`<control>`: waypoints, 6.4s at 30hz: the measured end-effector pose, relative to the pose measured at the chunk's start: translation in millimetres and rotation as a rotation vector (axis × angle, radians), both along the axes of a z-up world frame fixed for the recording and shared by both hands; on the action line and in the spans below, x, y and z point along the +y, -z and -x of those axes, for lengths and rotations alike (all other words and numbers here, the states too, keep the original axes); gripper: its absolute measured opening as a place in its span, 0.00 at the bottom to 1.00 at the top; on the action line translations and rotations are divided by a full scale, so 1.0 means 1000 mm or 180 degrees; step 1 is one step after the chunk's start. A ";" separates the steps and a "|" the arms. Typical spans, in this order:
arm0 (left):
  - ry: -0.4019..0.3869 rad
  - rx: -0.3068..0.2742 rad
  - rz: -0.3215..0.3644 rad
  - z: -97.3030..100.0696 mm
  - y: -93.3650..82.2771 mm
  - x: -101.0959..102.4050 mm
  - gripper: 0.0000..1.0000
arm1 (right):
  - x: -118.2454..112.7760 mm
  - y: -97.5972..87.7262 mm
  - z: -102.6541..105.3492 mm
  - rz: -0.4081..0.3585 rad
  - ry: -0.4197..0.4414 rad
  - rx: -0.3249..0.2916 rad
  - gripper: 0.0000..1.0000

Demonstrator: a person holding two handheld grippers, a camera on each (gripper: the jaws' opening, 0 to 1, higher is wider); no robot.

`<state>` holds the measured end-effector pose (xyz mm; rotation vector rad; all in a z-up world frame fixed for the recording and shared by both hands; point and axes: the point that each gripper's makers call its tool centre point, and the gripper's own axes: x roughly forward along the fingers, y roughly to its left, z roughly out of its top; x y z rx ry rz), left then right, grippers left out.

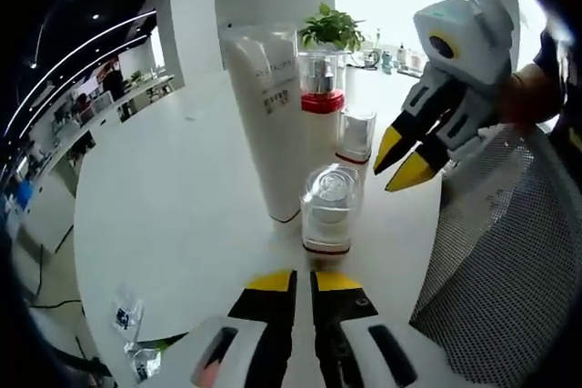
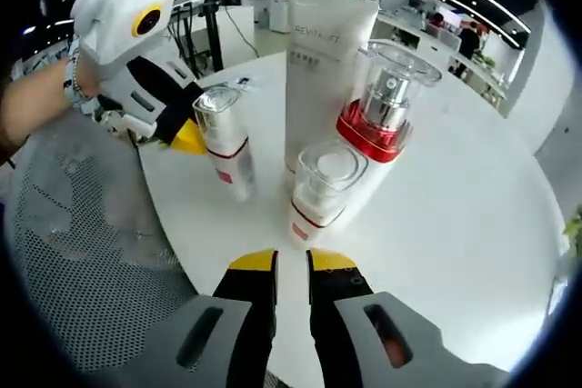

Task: Arrange the skincare products in the storage area until every visible bottle or jar stands upright without overlapping.

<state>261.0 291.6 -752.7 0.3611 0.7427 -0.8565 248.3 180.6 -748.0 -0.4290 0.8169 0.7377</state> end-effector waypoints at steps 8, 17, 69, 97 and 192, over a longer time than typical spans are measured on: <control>-0.0159 -0.0043 -0.0028 -0.012 0.004 -0.007 0.08 | -0.005 0.000 -0.004 0.0051 0.0057 -0.0052 0.12; 0.0228 0.0369 -0.0177 0.022 0.015 0.002 0.09 | -0.008 0.001 -0.006 0.0103 0.0054 -0.0063 0.15; -0.0056 -0.0177 0.0014 -0.004 -0.005 -0.037 0.14 | -0.002 -0.008 -0.017 -0.0118 0.0130 -0.0195 0.22; -0.0062 0.0100 -0.0197 0.001 0.028 -0.040 0.14 | 0.007 0.003 -0.014 -0.0133 0.0051 0.0000 0.22; -0.0134 0.0053 0.0020 0.000 0.015 -0.058 0.16 | 0.008 0.002 -0.016 -0.0035 0.0028 -0.0182 0.12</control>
